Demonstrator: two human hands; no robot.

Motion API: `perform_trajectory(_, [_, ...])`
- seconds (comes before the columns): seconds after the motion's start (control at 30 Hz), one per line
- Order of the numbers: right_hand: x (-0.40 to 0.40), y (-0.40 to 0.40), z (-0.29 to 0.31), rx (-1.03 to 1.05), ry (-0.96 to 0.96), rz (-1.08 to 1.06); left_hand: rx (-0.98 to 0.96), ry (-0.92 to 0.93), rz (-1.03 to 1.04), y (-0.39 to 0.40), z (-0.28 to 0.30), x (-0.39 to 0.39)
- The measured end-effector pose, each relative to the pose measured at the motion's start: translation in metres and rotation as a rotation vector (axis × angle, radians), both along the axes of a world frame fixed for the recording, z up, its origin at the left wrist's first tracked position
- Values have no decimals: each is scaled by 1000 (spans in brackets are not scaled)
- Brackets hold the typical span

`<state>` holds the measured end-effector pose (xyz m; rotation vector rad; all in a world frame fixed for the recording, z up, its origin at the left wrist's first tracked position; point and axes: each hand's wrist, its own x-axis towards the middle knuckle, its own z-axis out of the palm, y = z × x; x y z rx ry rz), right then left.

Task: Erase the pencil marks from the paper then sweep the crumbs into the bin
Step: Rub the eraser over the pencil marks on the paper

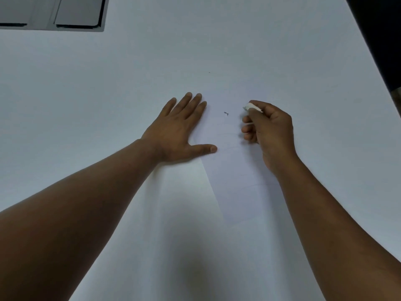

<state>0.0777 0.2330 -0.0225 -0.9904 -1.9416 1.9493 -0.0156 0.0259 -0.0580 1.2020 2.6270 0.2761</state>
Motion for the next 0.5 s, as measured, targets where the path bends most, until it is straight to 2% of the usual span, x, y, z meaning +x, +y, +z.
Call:
perform_trajectory(0.07, [-1, -14, -2, 127, -25, 97, -35, 13, -14, 1, 0, -1])
perform_trajectory(0.23, [5, -52, -10, 712, -2, 417, -79, 10, -52, 0, 2, -1])
perform_trajectory(0.43, [-1, -58, -13, 982, 11, 545, -75, 51, -54, 0, -2, -1])
perform_trajectory(0.5, [-3, -46, -14, 1095, -37, 498, -73, 45, -48, 1, -2, 0])
